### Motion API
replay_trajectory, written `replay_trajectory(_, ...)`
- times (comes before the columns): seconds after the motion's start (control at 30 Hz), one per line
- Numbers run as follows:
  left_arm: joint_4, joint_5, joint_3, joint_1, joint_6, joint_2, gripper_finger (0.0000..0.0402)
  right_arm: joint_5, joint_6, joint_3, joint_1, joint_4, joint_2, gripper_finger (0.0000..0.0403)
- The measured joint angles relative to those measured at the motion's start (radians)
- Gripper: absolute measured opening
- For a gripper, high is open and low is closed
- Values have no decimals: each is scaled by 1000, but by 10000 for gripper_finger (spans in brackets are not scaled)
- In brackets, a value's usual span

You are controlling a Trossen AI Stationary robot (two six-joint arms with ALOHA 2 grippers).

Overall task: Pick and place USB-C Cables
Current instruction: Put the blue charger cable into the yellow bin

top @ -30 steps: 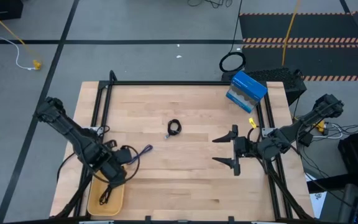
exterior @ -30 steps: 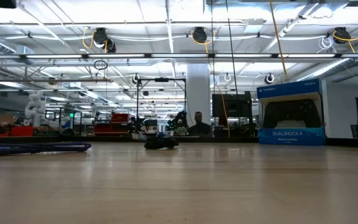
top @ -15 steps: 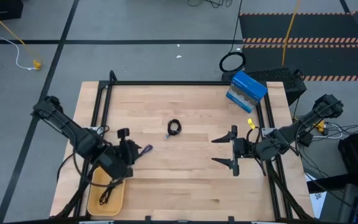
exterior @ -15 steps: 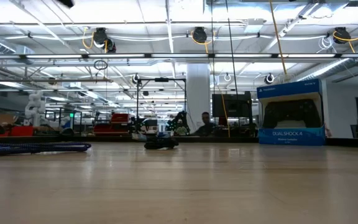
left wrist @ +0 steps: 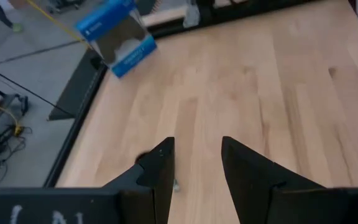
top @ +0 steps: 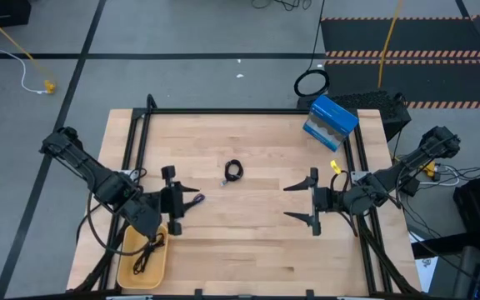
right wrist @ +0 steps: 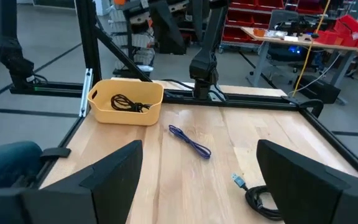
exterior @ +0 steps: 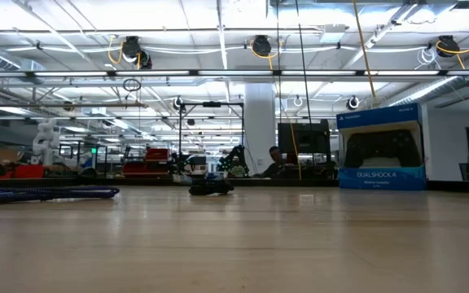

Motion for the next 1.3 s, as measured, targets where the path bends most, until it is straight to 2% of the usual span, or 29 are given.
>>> replay_trajectory(0.1,54,-38,-18,0,1,0,136,0,-14,0,8,0,0,301)
replay_trajectory(0.23,138,-65,-62,0,10,0,136,0,-45,0,20,0,-3,271)
replay_trajectory(0.73,155,-61,-65,42,-51,0,136,25,-58,0,20,-1,-7,78)
replay_trajectory(0.9,155,-7,-65,42,-70,0,136,24,-58,0,20,-2,-7,32)
replay_trajectory(1.07,155,27,-65,42,-113,0,136,23,-58,0,20,-8,-7,3)
replay_trajectory(1.2,156,45,-66,43,-167,0,136,22,-51,0,20,-8,-7,6)
replay_trajectory(1.3,157,68,-49,61,-141,1,136,21,-51,0,20,-8,-7,6)
